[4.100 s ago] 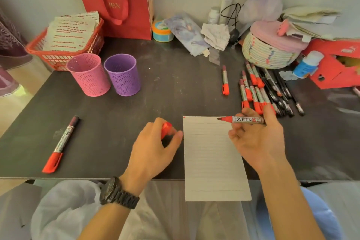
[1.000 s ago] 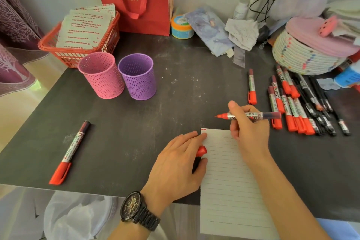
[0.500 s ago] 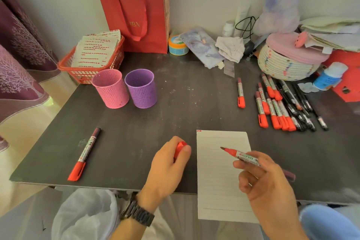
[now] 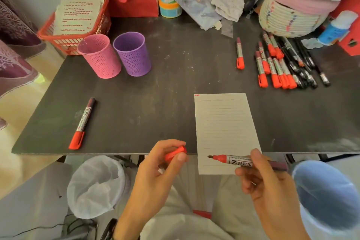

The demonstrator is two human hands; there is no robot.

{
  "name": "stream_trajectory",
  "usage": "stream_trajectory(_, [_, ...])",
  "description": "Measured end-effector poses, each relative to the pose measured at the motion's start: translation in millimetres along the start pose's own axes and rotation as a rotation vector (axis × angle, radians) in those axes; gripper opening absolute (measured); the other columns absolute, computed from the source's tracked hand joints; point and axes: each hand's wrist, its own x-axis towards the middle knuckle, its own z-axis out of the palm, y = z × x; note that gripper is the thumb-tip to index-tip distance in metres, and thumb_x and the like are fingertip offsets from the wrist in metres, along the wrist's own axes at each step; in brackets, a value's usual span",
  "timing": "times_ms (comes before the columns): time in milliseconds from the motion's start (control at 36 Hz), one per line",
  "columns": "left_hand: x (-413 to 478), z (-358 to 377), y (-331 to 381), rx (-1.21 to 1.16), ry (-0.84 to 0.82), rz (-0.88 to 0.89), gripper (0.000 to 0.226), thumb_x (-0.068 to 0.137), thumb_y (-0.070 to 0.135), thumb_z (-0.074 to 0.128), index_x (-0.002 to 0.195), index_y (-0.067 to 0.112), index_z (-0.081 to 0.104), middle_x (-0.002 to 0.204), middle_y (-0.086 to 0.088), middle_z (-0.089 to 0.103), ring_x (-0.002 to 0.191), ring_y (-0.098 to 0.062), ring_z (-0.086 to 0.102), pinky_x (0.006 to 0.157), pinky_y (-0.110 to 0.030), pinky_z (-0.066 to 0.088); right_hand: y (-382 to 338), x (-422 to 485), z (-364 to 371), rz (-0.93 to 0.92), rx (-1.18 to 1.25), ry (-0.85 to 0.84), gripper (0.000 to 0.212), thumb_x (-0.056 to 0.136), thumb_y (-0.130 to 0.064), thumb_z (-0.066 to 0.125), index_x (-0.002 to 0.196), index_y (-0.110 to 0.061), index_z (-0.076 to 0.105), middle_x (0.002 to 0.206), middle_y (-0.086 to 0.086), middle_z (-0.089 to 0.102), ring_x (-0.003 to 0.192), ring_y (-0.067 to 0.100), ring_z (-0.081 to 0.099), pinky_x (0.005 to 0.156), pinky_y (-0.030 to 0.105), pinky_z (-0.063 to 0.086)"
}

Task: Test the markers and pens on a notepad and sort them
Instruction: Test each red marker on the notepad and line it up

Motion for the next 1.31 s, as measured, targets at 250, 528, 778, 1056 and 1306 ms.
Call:
stream_trajectory(250, [-8, 10, 0, 0.014, -0.07, -0.014, 0.024, 0.09, 0.049, 0.065, 0.114, 0.045, 0.067, 0.106, 0.016, 0.072, 0.096, -0.008, 0.068, 0.079, -0.029, 0.051, -2, -9, 3, -0.062, -0.118, -0.001, 0.069, 0.046, -0.077, 0.084, 0.088, -0.023, 0.082, 0.07, 0.018, 0.073, 0.048, 0.014, 0.058, 0.042, 0.02, 0.045])
stream_trajectory(528, [-7, 18, 8, 0.163, -0.157, 0.17, 0.024, 0.09, 0.045, 0.065, 0.114, 0.042, 0.068, 0.107, 0.016, 0.07, 0.093, -0.011, 0.062, 0.074, -0.012, 0.043, 12, -14, 9, -0.052, -0.189, -0.053, 0.03, 0.074, -0.057, 0.082, 0.094, -0.034, 0.08, 0.067, 0.016, 0.072, 0.044, 0.014, 0.054, 0.042, 0.02, 0.044])
stream_trajectory(778, [-8, 17, 17, 0.234, -0.113, 0.294, 0.022, 0.085, 0.031, 0.076, 0.106, 0.026, 0.076, 0.097, 0.018, 0.071, 0.084, -0.003, 0.064, 0.075, -0.008, 0.045, 15, -14, 3, -0.021, -0.212, -0.054, 0.033, 0.066, -0.058, 0.074, 0.089, -0.036, 0.08, 0.062, 0.017, 0.07, 0.041, 0.013, 0.049, 0.041, 0.019, 0.041])
stream_trajectory(1056, [-8, 15, 20, 0.297, -0.112, 0.382, 0.023, 0.084, 0.03, 0.078, 0.106, 0.023, 0.077, 0.099, 0.019, 0.071, 0.085, 0.001, 0.064, 0.076, -0.007, 0.046, 12, -17, 0, -0.008, -0.187, -0.077, 0.049, 0.061, -0.066, 0.082, 0.097, -0.031, 0.08, 0.063, 0.019, 0.069, 0.041, 0.012, 0.05, 0.039, 0.019, 0.041])
stream_trajectory(1306, [9, -9, 26, 0.299, -0.243, 0.23, 0.017, 0.086, 0.042, 0.074, 0.102, 0.037, 0.074, 0.096, 0.019, 0.071, 0.088, -0.011, 0.067, 0.076, -0.015, 0.048, -21, -4, -12, -0.097, -0.475, -0.463, 0.043, 0.078, -0.065, 0.073, 0.098, -0.028, 0.079, 0.076, 0.014, 0.072, 0.046, 0.015, 0.049, 0.045, 0.023, 0.042])
